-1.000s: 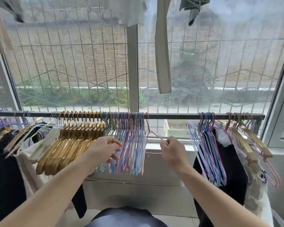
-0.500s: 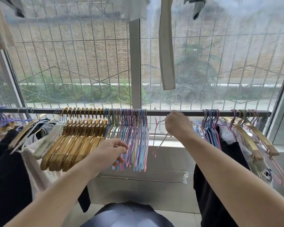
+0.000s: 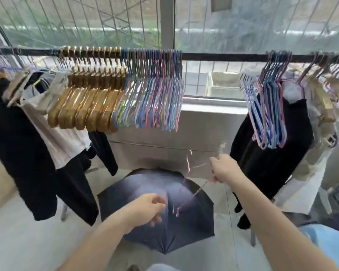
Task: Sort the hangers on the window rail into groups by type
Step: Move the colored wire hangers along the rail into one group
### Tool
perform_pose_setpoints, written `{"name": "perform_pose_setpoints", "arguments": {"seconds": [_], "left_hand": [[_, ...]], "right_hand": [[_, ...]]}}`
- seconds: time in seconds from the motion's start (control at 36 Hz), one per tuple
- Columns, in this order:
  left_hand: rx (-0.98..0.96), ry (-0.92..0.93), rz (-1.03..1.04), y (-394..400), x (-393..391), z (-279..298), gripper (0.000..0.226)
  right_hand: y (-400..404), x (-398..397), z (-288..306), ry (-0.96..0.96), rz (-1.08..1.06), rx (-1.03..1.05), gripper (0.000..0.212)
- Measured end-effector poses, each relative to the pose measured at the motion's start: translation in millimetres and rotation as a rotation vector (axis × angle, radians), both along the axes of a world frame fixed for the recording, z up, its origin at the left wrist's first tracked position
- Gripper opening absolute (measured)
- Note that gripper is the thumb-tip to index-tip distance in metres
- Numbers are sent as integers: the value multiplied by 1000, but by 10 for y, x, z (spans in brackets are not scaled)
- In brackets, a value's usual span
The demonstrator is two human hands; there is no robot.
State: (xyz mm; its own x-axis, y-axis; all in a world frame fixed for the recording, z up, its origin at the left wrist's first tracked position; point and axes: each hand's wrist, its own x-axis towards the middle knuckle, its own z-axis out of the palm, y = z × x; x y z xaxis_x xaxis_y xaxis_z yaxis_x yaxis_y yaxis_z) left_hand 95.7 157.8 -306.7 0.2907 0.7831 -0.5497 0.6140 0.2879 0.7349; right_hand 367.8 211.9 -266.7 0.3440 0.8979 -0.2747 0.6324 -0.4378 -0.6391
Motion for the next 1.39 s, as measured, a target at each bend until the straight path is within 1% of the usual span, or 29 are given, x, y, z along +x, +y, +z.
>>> {"name": "perform_pose_setpoints", "arguments": {"seconds": [0.06, 0.08, 0.14, 0.19, 0.25, 0.28, 0.31, 0.33, 0.36, 0.39, 0.42, 0.47, 0.5, 0.61, 0.72, 0.86, 0.89, 0.94, 0.97, 1.0, 1.03, 1.11, 1.17, 1.25, 1.28, 1.33, 1.36, 1.39], "left_hand": [[-10, 69, 46, -106, 36, -286, 8], [4, 100, 75, -128, 41, -401, 15], [38, 186, 133, -162, -7, -574, 41], [107, 337, 183, -167, -129, -711, 64], [137, 468, 199, -180, -311, -808, 77], [147, 532, 186, -213, -401, -757, 78], [164, 586, 169, -234, -538, -818, 75], [176, 620, 142, -273, -650, -757, 67], [207, 591, 146, -299, -756, -740, 50], [217, 553, 164, -328, -832, -658, 28], [229, 518, 175, -343, -928, -617, 17], [195, 502, 175, -355, -1086, -445, 34], [170, 467, 179, -374, -1150, -326, 37], [8, 211, 158, -424, -1256, 114, 41], [-64, -24, 212, -441, -1304, 330, 40], [-131, -120, 290, -496, -1253, 431, 34], [-132, -132, 324, -507, -1237, 442, 34], [-136, -183, 384, -525, -1191, 462, 33], [-131, -203, 401, -538, -1156, 476, 32], [-117, -203, 408, -547, -1101, 479, 31], [-99, -185, 415, -554, -1023, 469, 30], [-61, -137, 411, -577, -600, 303, 23], [-16, -77, 342, -593, -261, 98, 21], [44, 14, 249, -625, 212, -231, 22], [66, 55, 200, -649, 340, -341, 25], [114, 150, 61, -743, 573, -440, 40], [122, 181, -2, -776, 643, -473, 49], [126, 184, -38, -798, 691, -479, 53]], "right_hand": [[-196, -58, -230, 163, -19, -27, 29], [-289, -86, -292, 254, -30, -44, 28], [-455, -110, -405, 406, -39, -74, 27], [-574, -82, -489, 537, -24, -83, 28], [-653, -12, -558, 705, -34, -69, 29], [-669, 32, -593, 785, -47, -59, 29], [-698, 84, -623, 859, -61, -55, 29], [-712, 132, -644, 919, -72, -51, 30], [-727, 190, -662, 959, -87, -52, 30], [-732, 252, -687, 992, -100, -48, 31], [-737, 301, -700, 1014, -111, -46, 31], [-717, 375, -739, 1044, -131, -53, 32], [-700, 385, -766, 1057, -141, -58, 32], [-665, 407, -872, 1083, -194, -85, 34], [-664, 398, -997, 1104, -290, -155, 33], [-724, 324, -1159, 1119, -414, -223, 29], [-752, 277, -1175, 1044, -418, -251, 26], [-819, 175, -1193, 749, -338, -338, 26], [-850, 113, -1193, 609, -277, -363, 31], [-879, 47, -1176, 550, -221, -369, 37], [-895, -37, -1129, 560, -176, -377, 41], [-954, -313, -984, 755, -72, -431, 37], [-994, -513, -914, 882, 1, -469, 35], [-1051, -814, -897, 1112, 66, -532, 49], [-1068, -910, -894, 1138, 78, -531, 51], [-1110, -1026, -874, 1065, 17, -482, 42], [-1124, -1047, -874, 1021, -35, -432, 36], [-1127, -1044, -885, 985, -73, -380, 32]]}}
